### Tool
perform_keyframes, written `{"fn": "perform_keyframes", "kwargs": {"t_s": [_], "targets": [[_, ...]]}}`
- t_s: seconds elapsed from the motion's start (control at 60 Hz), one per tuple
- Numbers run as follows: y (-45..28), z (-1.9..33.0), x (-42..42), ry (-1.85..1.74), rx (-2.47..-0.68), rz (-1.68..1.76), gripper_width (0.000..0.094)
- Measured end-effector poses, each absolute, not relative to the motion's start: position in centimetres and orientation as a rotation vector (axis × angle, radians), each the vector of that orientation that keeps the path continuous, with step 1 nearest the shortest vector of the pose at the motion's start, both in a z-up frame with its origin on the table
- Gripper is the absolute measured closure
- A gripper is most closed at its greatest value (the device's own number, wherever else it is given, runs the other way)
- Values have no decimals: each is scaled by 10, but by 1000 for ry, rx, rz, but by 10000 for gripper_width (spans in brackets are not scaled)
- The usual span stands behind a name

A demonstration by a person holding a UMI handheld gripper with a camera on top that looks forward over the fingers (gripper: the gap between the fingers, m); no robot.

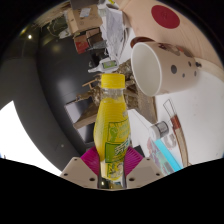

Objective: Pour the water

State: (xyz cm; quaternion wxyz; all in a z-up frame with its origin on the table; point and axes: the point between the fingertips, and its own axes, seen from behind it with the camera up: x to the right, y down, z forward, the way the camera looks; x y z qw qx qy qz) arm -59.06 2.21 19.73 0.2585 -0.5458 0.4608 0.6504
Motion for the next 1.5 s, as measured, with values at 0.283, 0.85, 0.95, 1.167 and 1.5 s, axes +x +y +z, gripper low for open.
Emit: {"fn": "perform_keyframes", "kwargs": {"t_s": [0.283,0.85,0.95,1.167,1.5], "targets": [[29,182,-578,1330,-1460,1806,662],[35,289,-388,158,-1711,384,659],[39,255,-345,72,-1760,180,658],[39,135,-300,-47,-1921,-13,659],[25,56,-292,22,-1992,-25,531]]}}
